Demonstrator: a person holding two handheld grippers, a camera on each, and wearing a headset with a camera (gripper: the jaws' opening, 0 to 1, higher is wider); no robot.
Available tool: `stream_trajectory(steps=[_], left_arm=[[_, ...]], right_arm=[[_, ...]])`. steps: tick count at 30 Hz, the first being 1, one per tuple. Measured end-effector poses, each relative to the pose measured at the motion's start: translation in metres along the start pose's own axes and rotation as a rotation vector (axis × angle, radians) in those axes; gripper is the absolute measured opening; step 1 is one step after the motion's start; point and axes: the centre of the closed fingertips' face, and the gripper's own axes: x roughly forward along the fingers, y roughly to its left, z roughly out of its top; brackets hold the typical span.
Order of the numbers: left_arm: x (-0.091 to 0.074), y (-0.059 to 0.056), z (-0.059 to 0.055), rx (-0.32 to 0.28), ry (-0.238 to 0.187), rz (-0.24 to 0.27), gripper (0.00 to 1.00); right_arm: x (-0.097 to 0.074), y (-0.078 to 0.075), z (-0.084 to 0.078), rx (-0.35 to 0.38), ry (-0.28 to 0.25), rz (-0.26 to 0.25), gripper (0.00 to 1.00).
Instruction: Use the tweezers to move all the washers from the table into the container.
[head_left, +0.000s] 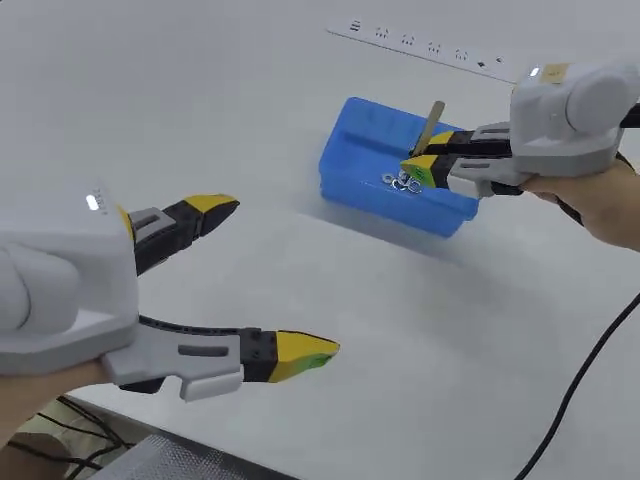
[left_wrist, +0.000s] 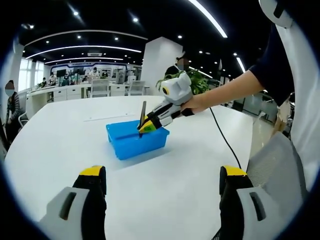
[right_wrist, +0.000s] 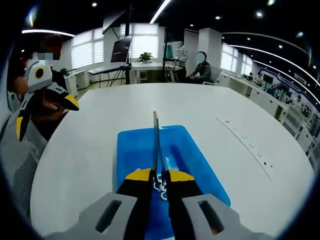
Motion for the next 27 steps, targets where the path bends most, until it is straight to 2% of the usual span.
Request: stream_trajectory(steps=[8, 11, 16, 19, 24, 27], left_arm=[[0.001, 0.001, 0.002, -0.013, -0.008, -0.001, 0.99], [0.003, 0.003, 0.005, -0.022, -0.021, -0.002, 0.99], [0.014, 0.007, 0.016, 0.01, -0.021, -0.028, 0.99], [0.024, 0.015, 0.027, 0.045, -0.024, -0.039, 0.97], [0.043, 0.035, 0.052, 0.107, -0.047, -0.058, 0.94], [0.058, 0.044, 0.075, 0.127, -0.081, -0.077, 0.89]], right_arm=[[-0.009, -0.005, 0.006, -0.007, -0.01, -0.031, 0.1], [-0.012, -0.005, 0.01, -0.017, -0.012, -0.043, 0.1], [-0.017, -0.001, 0.019, -0.034, -0.017, -0.035, 0.09], [-0.019, 0.002, 0.023, -0.044, -0.016, -0.033, 0.09], [-0.02, 0.009, 0.027, -0.081, -0.009, -0.026, 0.08], [-0.021, 0.012, 0.029, -0.095, -0.005, -0.021, 0.08]])
